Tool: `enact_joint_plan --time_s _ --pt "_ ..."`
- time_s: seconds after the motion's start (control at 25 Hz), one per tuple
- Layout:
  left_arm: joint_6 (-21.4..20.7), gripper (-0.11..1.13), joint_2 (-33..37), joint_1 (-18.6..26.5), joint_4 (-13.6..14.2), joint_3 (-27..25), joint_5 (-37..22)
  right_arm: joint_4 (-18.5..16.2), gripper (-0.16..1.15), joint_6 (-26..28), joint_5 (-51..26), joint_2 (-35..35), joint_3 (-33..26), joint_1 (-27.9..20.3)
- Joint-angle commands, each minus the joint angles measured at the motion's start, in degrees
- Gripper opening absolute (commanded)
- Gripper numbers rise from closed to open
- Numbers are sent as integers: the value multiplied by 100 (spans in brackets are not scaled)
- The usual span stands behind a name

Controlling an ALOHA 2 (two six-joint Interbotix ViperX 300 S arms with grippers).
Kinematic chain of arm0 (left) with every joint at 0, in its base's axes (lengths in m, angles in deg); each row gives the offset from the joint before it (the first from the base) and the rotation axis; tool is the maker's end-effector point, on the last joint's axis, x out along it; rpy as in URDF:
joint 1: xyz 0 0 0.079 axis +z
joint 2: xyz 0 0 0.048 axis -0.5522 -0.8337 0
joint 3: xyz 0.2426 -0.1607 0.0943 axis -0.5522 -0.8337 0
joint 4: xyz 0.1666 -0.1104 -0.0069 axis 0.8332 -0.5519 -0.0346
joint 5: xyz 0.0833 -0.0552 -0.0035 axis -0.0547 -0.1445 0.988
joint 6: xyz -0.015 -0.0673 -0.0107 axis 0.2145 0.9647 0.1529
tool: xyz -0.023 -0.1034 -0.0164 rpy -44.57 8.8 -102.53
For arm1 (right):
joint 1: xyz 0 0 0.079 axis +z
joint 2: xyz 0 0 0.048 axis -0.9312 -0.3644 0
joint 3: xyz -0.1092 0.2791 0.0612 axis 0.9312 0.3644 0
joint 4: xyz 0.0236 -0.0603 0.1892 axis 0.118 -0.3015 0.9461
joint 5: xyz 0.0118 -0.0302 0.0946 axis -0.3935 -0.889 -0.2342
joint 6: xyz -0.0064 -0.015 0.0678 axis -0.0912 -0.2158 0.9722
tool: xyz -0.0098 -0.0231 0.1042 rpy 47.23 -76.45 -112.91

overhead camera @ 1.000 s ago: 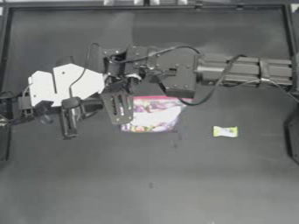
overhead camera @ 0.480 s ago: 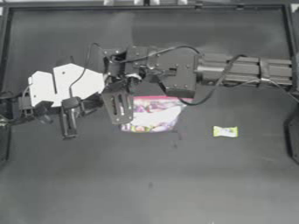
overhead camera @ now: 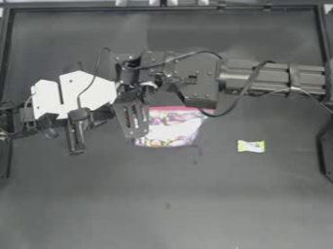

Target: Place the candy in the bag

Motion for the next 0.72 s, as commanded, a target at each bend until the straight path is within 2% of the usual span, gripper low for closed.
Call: enact_joint_plan --time_s 0.04,0.72 --pt "-9 10 281 -9 88 53 26 -26 29 0 0 149 -62 0" --pt "-18 9 299 -9 97 26 26 -44 29 18 -44 193 114 -26"
